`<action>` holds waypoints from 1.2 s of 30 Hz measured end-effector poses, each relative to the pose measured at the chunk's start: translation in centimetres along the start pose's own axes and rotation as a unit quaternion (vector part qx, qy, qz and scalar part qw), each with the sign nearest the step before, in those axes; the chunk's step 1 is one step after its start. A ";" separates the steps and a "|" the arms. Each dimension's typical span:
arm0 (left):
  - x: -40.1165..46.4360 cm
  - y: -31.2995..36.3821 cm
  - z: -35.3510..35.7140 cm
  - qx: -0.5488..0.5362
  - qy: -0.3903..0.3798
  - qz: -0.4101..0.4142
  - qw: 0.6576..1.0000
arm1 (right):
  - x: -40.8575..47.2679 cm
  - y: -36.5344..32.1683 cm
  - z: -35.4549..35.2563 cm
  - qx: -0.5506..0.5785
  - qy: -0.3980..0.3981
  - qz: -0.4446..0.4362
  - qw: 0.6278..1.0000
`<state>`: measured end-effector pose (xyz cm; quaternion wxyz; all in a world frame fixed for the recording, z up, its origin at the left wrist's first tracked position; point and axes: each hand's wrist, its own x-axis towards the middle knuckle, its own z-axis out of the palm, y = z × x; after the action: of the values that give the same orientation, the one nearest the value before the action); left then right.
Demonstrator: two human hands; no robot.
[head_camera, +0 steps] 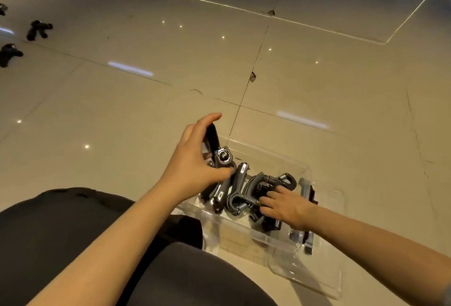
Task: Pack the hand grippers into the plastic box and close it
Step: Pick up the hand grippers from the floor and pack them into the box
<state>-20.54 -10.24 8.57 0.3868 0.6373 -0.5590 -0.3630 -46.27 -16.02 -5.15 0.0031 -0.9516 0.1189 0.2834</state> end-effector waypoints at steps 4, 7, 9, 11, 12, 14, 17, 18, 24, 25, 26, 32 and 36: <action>2.0 -0.8 1.9 -0.038 -0.012 -0.024 0.999 | 0.7 -0.2 1.5 0.025 -0.042 0.015 0.999; 2.2 -2.1 2.1 -0.051 -0.010 -0.063 0.997 | 1.5 -0.8 2.4 0.043 -0.045 0.029 0.998; 2.2 -2.7 2.0 -0.034 -0.008 -0.074 0.997 | 1.7 -1.3 3.3 0.052 -0.053 0.031 0.997; 2.3 -3.3 1.7 -0.020 -0.006 -0.075 0.997 | 2.0 -1.9 4.1 0.055 -0.043 0.042 0.997; 2.3 -3.5 1.5 -0.019 -0.007 -0.079 0.997 | 2.2 -2.1 4.1 0.053 -0.036 0.047 0.997; 2.6 -4.0 1.2 -0.022 -0.011 -0.092 0.995 | 2.4 -2.5 4.1 0.044 -0.039 0.048 0.997; 3.0 -4.4 1.1 -0.015 -0.035 -0.095 0.995 | 2.4 -2.5 3.9 0.037 -0.031 0.059 0.997; 3.1 -4.5 1.3 -0.010 -0.044 -0.091 0.995 | 2.5 -2.4 3.9 0.038 -0.025 0.070 0.996; 2.8 -4.5 1.6 -0.009 -0.077 -0.076 0.994 | 3.2 -1.7 3.7 0.086 -0.060 0.102 0.989; 2.7 -4.5 1.6 -0.016 -0.078 -0.076 0.994 | 3.1 -1.7 3.6 0.108 -0.064 0.110 0.986; 2.6 -4.5 1.6 -0.023 -0.078 -0.076 0.994 | 3.0 -1.6 3.5 0.127 -0.066 0.115 0.983; 2.4 -4.6 1.4 -0.023 -0.073 -0.056 0.995 | 2.8 -1.8 3.0 0.158 -0.085 0.140 0.974; 2.2 -4.3 1.4 -0.018 -0.064 -0.044 0.997 | 2.5 -1.9 0.6 0.249 -0.101 0.191 0.944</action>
<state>-19.70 -12.27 4.07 0.3448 0.6298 -0.5473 -0.4301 -44.06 -14.70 -7.11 0.1976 -0.8465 0.3638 0.3347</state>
